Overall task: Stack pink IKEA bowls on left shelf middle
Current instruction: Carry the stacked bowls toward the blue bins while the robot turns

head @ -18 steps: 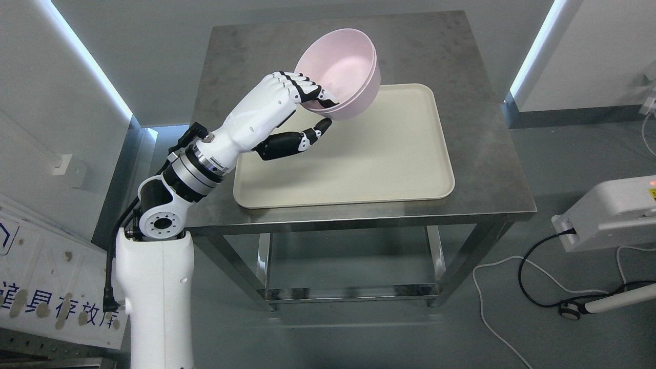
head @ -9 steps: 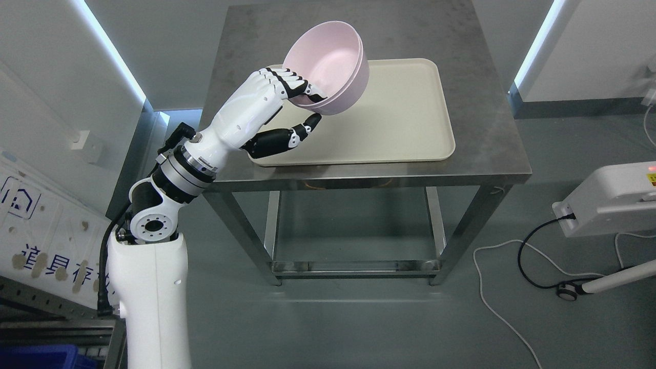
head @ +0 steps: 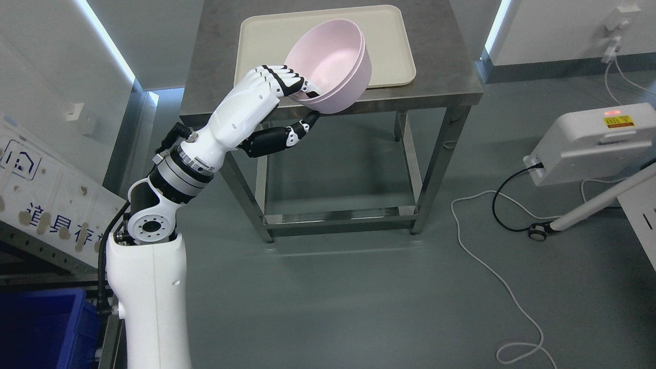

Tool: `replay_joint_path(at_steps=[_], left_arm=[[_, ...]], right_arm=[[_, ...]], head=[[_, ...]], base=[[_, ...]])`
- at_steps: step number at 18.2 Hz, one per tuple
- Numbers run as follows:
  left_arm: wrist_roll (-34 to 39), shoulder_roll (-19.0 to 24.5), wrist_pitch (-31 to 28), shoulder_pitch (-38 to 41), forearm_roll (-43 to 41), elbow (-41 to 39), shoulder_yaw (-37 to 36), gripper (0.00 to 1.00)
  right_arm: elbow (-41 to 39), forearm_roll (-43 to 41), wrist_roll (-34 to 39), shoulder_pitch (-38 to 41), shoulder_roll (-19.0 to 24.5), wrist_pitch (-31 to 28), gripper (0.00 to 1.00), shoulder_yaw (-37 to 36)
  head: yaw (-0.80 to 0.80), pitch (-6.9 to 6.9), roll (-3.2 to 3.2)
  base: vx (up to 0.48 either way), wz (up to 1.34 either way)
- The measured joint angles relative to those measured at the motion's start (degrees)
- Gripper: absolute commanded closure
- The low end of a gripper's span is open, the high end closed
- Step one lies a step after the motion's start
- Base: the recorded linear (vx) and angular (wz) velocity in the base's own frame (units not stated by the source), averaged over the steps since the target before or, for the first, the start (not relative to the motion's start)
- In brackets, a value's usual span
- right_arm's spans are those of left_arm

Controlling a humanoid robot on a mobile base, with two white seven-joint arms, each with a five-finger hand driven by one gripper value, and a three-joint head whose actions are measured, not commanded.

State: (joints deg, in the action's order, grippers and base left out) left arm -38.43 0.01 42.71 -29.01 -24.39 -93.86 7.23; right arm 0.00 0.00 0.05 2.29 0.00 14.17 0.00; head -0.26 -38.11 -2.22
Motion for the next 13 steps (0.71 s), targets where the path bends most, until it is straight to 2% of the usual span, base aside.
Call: replay_joint_path(at_steps=[13], left_arm=[[0.0, 0.0, 0.0, 0.0, 1.0, -0.2, -0.6, 0.96]], right_arm=[[0.0, 0.0, 0.3, 0.0, 0.0, 0.0, 0.0, 0.0]], head=[[0.0, 0.0, 0.0]], base=[[-0.37, 0.14]])
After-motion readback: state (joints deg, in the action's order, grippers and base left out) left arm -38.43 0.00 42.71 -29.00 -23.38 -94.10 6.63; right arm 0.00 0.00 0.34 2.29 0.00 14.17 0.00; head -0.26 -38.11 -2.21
